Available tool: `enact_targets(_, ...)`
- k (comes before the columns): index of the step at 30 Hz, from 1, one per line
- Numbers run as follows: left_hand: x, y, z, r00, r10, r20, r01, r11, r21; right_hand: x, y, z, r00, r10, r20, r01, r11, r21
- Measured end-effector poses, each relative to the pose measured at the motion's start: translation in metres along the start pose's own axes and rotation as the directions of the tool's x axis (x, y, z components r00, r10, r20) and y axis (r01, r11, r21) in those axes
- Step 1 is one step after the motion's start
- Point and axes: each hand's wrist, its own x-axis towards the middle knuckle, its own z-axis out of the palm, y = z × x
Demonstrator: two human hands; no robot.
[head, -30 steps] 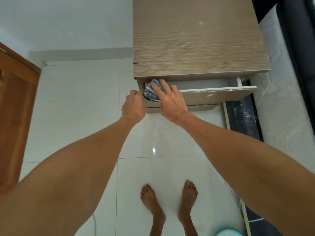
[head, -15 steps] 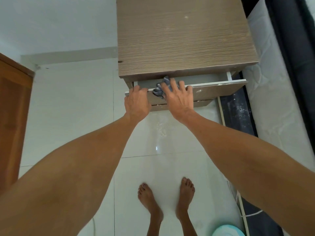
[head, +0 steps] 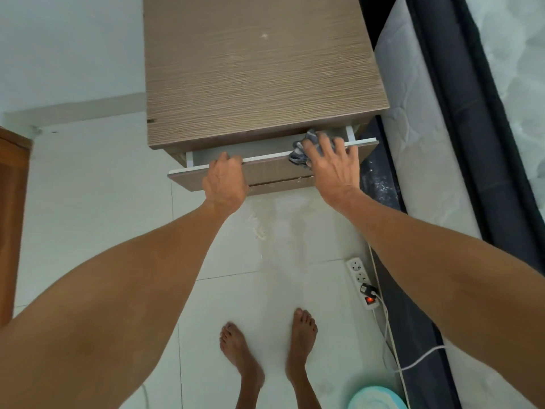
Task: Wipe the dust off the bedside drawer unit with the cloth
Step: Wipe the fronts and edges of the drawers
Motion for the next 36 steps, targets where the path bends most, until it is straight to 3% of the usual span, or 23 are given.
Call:
enact_targets(14,0.008,0.018,-0.006,0.995,-0.102,0.001,0.101,0.989,0.106,-0.007,0.084,0.006,0.994,0.105,-0.014,-0.105,0.994,0.043)
enact_targets(20,0.008,0.015,-0.006,0.996,-0.087,-0.012,0.088,0.991,0.101,-0.010,0.101,0.010,0.967,0.254,0.017,-0.254,0.956,0.145)
enact_targets(25,0.007,0.005,-0.004,0.998,-0.062,-0.013,0.063,0.995,0.071,-0.024,0.109,0.014,0.826,0.528,0.197,-0.563,0.775,0.286)
enact_targets(29,0.004,-0.017,0.000,0.994,-0.092,-0.064,0.097,0.992,0.077,-0.057,0.101,0.036,0.796,0.550,0.252,-0.605,0.714,0.352)
enact_targets(34,0.001,-0.057,0.014,0.977,-0.129,-0.172,0.145,0.986,0.083,-0.074,0.066,0.051,0.671,0.672,0.314,-0.701,0.437,0.563)
enact_targets(36,0.001,-0.072,0.021,0.966,-0.141,-0.217,0.154,0.987,0.044,-0.075,0.047,0.053,0.677,0.674,0.296,-0.664,0.385,0.641)
